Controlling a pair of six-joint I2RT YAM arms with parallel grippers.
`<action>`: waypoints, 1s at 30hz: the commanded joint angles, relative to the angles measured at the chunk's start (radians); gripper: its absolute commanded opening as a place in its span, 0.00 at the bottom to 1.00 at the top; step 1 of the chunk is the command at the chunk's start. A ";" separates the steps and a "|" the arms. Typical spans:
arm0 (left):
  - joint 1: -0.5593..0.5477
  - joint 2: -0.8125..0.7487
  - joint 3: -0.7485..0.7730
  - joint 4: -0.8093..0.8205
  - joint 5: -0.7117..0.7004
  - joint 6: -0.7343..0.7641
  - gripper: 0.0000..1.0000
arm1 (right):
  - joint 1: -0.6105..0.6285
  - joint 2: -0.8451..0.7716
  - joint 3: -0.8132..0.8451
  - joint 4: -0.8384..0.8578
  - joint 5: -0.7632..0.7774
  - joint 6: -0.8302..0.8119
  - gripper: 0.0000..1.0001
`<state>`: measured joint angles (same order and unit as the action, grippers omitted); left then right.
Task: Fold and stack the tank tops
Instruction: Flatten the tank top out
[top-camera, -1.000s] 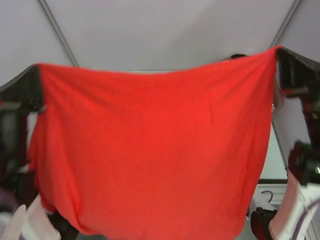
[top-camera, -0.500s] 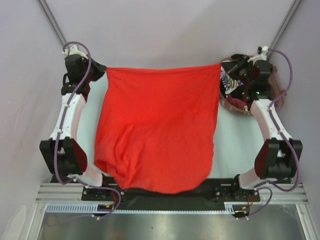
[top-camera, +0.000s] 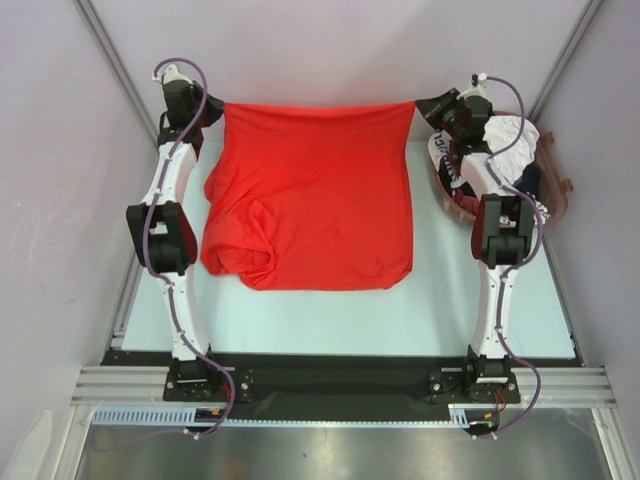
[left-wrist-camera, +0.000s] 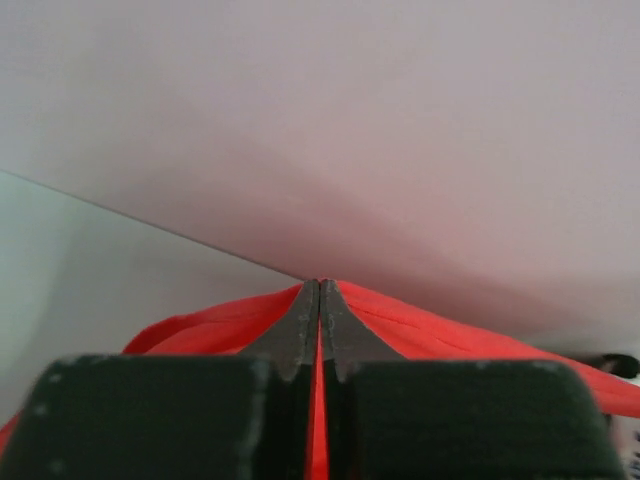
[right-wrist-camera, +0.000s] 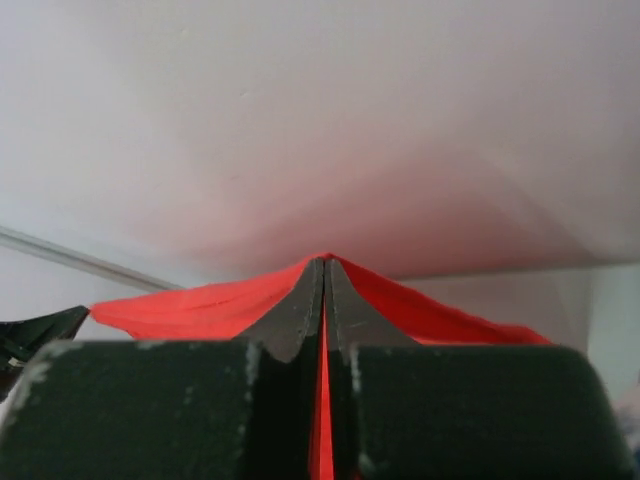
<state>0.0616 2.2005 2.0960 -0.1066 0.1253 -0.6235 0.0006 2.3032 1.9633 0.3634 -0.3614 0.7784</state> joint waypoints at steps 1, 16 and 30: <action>-0.009 0.085 0.136 0.044 -0.046 0.007 0.12 | -0.004 0.132 0.225 0.054 0.039 0.019 0.02; -0.084 -0.118 -0.062 0.051 -0.070 0.085 0.99 | 0.048 -0.073 0.137 -0.249 0.061 -0.134 0.62; -0.230 -0.715 -0.853 -0.113 -0.248 0.033 0.97 | 0.216 -0.672 -0.687 -0.543 0.282 -0.285 0.55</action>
<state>-0.1547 1.6142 1.3838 -0.1749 -0.0608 -0.5766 0.2108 1.7226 1.4349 -0.1078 -0.1707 0.5068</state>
